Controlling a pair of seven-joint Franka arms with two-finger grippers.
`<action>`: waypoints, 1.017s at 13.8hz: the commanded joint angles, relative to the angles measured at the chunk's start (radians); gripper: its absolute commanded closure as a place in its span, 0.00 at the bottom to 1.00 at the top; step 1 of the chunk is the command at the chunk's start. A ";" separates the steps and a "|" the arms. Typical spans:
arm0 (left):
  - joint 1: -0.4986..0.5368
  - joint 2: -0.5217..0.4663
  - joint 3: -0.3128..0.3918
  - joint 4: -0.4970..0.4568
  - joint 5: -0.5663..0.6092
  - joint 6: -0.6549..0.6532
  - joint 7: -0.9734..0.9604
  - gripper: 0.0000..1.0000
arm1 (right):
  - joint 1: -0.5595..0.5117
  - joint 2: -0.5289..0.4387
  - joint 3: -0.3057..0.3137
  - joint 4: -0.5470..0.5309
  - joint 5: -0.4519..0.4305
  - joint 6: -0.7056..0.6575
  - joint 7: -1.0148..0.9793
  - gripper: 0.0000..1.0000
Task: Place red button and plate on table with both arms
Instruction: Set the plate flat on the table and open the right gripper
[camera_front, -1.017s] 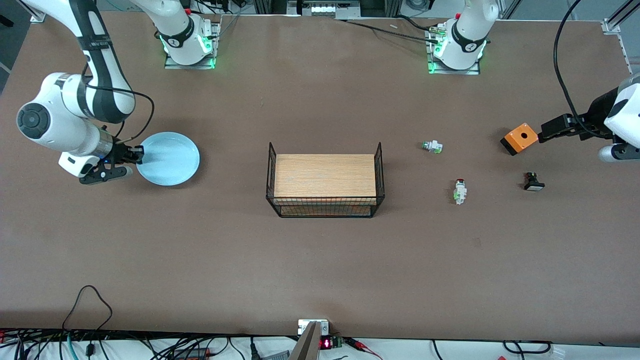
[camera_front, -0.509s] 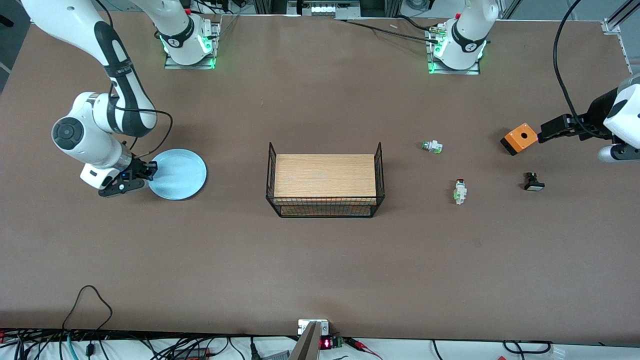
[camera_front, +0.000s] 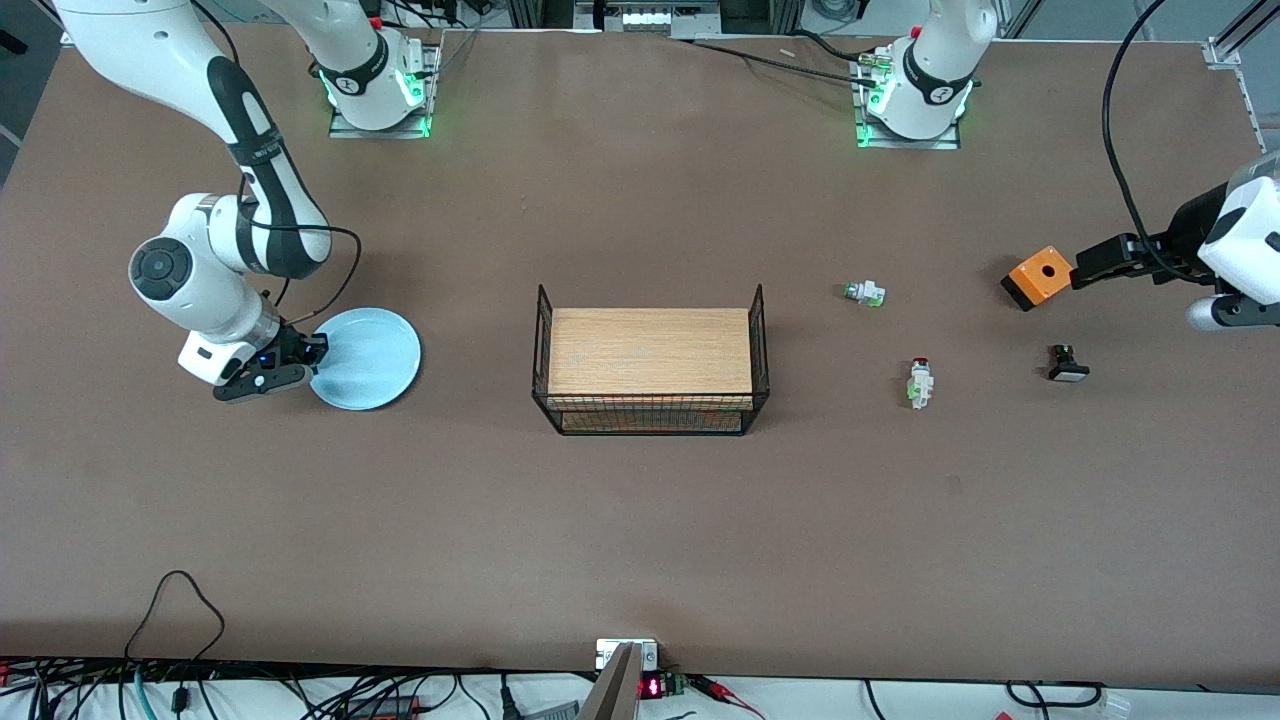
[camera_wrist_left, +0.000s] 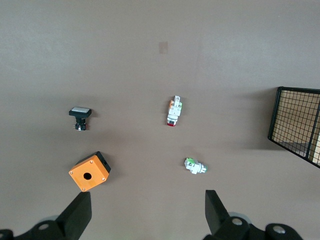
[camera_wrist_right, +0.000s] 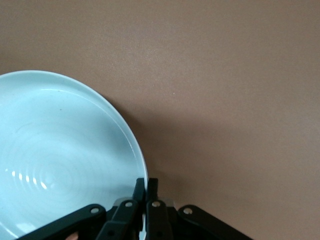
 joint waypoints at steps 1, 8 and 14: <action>-0.002 0.014 0.001 0.032 -0.007 -0.021 0.017 0.00 | -0.005 0.036 0.012 0.012 0.020 0.050 -0.016 0.99; -0.002 0.014 0.001 0.032 -0.007 -0.021 0.017 0.00 | -0.004 0.040 0.013 0.018 0.018 0.065 -0.018 0.70; -0.001 0.014 0.001 0.032 -0.007 -0.021 0.017 0.00 | -0.001 0.034 0.021 0.019 0.017 0.065 -0.035 0.00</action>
